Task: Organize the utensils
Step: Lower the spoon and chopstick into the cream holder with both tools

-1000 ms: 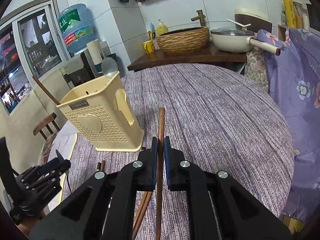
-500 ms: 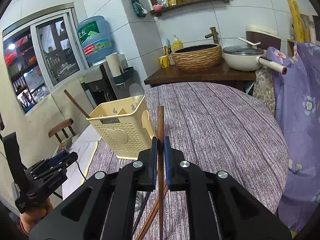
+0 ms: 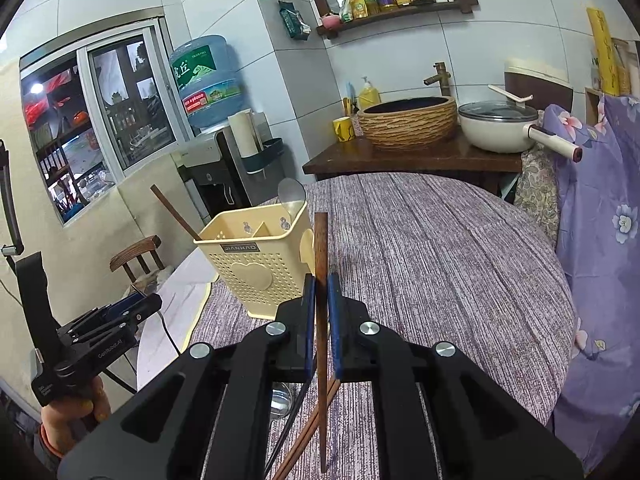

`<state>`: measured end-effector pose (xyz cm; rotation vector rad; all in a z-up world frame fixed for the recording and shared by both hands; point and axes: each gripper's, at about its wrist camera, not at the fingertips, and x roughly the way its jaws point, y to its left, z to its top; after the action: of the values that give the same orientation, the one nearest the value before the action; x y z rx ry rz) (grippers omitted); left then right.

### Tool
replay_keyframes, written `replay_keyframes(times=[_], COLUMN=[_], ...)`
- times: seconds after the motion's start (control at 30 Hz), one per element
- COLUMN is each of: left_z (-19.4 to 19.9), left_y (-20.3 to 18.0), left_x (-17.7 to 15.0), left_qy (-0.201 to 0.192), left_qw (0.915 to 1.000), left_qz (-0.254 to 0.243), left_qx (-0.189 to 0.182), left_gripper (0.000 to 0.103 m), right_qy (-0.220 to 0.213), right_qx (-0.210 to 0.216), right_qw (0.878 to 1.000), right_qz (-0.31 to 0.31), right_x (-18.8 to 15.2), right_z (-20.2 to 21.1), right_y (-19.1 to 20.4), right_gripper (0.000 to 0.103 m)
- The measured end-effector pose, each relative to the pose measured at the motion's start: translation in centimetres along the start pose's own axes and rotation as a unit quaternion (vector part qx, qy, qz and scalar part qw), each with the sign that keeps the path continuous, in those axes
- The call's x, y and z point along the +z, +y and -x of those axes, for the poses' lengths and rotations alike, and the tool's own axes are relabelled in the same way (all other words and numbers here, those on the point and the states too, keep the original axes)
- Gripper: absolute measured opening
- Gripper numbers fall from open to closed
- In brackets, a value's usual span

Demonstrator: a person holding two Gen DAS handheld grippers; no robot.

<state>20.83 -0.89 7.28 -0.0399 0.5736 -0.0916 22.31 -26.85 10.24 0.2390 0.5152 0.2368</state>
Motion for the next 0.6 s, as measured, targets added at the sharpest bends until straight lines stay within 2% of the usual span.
replay_keyframes(times=[0.4, 0.6], left_z=[1.0, 1.8], left_y=[-0.3, -0.5], left_x=[2.6, 5.8], left_qy=[-0.016, -0.035], left_qw=[0.9996, 0.9988], left_qz=[-0.003, -0.001], left_qx=[-0.021, -0.035], left_gripper=[0.037, 0.037], right_qy=[-0.03, -0.044], right_qx=[0.017, 0.036], right_qw=[0.999, 0.997], right_qz=[0.035, 0.053], right_x=[3.5, 6.5], right_z=[1.4, 2.1], right_y=[2.6, 4.5], right_gripper=[0.007, 0.007])
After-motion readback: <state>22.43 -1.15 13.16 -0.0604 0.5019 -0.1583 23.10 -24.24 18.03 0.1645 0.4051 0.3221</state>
